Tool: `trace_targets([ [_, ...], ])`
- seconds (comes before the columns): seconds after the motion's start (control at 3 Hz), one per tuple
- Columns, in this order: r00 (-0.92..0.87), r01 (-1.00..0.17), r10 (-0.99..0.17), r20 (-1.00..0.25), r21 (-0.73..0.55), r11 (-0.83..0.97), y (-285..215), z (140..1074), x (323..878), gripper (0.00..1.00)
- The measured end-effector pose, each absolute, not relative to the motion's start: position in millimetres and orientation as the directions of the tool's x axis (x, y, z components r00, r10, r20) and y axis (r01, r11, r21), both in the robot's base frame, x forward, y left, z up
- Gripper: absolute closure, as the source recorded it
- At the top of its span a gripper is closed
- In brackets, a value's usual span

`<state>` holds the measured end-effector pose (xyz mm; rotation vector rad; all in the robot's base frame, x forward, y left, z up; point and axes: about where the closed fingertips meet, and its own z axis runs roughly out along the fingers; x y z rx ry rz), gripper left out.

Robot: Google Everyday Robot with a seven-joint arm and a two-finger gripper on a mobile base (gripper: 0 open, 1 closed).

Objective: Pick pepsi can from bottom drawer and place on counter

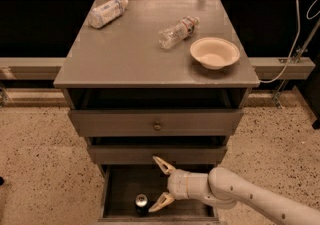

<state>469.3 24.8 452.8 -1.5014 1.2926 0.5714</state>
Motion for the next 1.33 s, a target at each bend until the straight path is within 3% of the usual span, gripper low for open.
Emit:
trace_targets([
  [0.33, 0.308, -0.916, -0.427, -0.85, -0.386, 0.106, 24.9, 452.7, 469.2, 0.0],
  [1.33, 0.111, -0.977, -0.462, -0.88, -0.183, 0.113, 21.8, 388.9, 450.3, 0.0],
])
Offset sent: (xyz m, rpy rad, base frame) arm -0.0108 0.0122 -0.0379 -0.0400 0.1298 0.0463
